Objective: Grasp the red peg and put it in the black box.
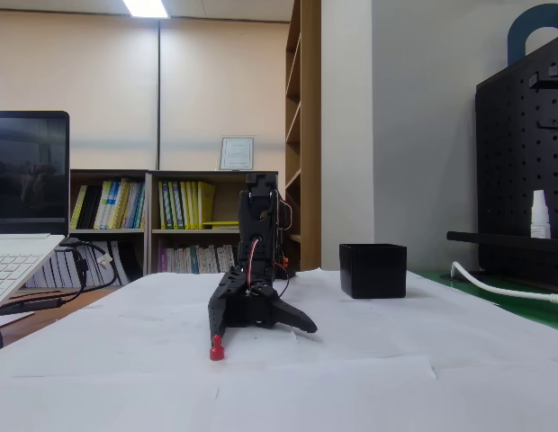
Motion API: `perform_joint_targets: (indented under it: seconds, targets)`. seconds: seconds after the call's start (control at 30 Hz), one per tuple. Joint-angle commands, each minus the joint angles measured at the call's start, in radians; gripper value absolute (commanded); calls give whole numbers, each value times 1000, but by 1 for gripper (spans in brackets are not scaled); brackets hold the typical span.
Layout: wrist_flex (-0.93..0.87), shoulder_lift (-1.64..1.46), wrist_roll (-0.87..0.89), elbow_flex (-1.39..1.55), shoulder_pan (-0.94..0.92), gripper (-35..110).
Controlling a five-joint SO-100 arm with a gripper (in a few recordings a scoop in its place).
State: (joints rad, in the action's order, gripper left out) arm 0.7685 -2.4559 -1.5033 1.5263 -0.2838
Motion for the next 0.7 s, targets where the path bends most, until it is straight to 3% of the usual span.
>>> perform_joint_targets:
  seconds: [0.0,0.67]
  targets:
    - [-14,-2,-14,18,-55,56]
    - [-87,-51,21,156,-26,56]
